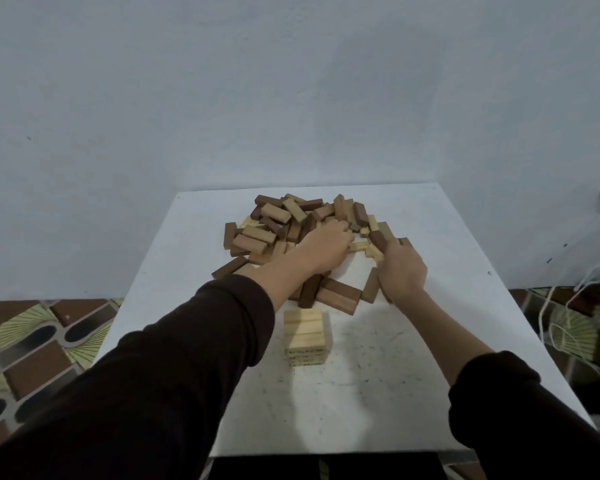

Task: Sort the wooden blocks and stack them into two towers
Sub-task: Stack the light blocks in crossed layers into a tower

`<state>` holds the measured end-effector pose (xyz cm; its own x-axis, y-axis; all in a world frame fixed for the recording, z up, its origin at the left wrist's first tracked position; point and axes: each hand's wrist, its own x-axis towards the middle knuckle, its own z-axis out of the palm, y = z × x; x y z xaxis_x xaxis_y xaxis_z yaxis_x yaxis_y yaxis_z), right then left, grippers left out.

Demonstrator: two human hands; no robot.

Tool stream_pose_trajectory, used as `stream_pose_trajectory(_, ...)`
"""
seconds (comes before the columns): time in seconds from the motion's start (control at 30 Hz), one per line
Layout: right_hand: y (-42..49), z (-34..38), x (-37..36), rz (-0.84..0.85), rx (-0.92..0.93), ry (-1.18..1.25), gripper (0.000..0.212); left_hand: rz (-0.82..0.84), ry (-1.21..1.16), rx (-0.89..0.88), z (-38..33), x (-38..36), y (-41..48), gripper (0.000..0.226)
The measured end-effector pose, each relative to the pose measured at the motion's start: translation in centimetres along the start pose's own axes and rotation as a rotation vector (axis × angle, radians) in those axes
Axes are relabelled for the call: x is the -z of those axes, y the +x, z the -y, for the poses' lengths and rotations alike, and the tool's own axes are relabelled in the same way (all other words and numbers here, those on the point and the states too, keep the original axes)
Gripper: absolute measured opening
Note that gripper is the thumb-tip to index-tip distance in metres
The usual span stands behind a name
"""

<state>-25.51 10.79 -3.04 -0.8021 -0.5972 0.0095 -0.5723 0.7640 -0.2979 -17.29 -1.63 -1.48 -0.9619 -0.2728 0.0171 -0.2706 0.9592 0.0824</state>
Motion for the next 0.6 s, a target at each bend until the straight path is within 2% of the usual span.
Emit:
stream_pose_trajectory(0.2,1.1,0.8,0.2,0.057,-0.047,-0.097,0.025,0.02,0.073,0.09,-0.5,-0.8,2.7,0.025)
stream_pose_trajectory(0.43,1.5,1.3,0.3,0.074,-0.069,-0.097,0.026,0.004,0.106,0.244,-1.8,-0.6,4.4,0.027)
stream_pose_trajectory(0.6,1.7,1.0,0.6,0.064,-0.117,-0.036,0.019,-0.023,-0.074,0.345,-1.7,-0.4,4.5,0.018)
